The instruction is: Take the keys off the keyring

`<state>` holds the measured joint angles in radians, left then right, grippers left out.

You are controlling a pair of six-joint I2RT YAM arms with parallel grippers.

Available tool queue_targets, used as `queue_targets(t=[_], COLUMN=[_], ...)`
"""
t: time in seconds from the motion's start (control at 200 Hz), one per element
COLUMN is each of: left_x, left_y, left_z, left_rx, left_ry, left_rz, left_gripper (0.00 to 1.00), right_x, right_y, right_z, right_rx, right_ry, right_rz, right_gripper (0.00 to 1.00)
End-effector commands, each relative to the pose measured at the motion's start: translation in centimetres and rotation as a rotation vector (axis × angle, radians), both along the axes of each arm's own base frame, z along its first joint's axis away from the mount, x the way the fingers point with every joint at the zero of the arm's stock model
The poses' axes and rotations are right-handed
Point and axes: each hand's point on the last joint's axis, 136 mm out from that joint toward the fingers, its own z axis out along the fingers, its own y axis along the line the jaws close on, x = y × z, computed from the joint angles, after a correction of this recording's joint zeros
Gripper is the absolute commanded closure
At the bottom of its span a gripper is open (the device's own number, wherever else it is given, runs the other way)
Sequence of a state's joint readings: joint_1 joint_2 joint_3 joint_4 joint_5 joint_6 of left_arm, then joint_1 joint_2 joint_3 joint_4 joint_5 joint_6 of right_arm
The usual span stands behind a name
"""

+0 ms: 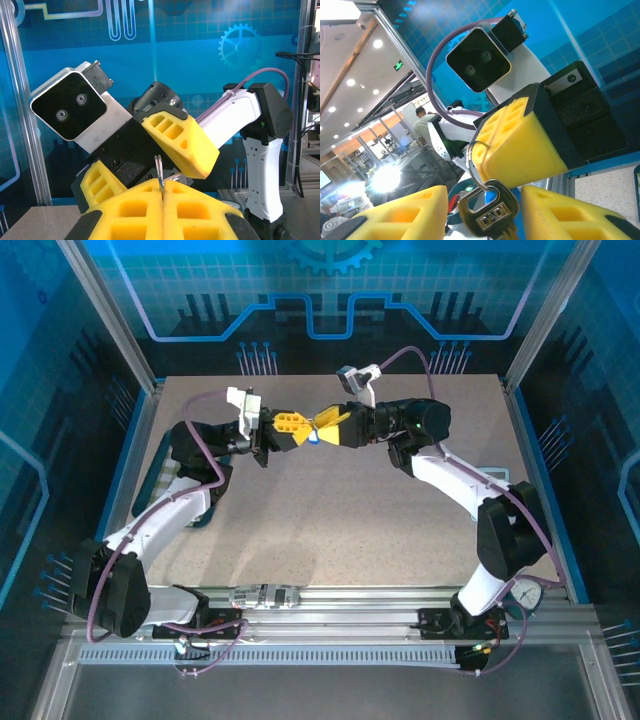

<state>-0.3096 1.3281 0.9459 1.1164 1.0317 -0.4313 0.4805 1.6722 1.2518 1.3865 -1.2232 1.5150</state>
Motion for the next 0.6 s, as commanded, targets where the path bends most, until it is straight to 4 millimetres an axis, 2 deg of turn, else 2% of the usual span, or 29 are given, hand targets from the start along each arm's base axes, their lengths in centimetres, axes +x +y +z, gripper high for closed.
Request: queue_targets(t=[0.0,0.09,0.195,0.29,0.43,0.595], left_x=[-0.69,-0.83,-0.97,-1.24,-1.31,-1.11], left_y=[0.08,0.19,0.25,0.19,0.16,0.12], left_z=[0.69,0.69,0.83,1.19,1.35,1.29], left_rx=[-0.006,-0.008,-0.014,-0.017,-0.014,-0.013], left_ry=[-0.030,-0.035,-0.033,-0.027,-0.032,-0.027], left_rz=[-0.033,-0.030,-0.036,-0.055,-0.056,-0.058], left_gripper=[1.00,1.00,1.00,1.00,1.00,1.00], right_x=[-1.18,-1.14,-0.92,-0.48,-0.66,-1.00], right_y=[0.19,0.17,0.30,0.53,0.80,0.74], right_z=[1.19,1.33,1.10,0.72,0.68,0.76], right_rx=[0.019,0.022,0.021,0.016,0.008,0.005], right_ry=[-0.055,-0.054,-0.051,-0.034,-0.043,-0.054], right_rz=[0.030,0.028,0.027,0.025,0.042,0.049], right_gripper=[0.57,0.56,0.44,0.44,0.50,0.65])
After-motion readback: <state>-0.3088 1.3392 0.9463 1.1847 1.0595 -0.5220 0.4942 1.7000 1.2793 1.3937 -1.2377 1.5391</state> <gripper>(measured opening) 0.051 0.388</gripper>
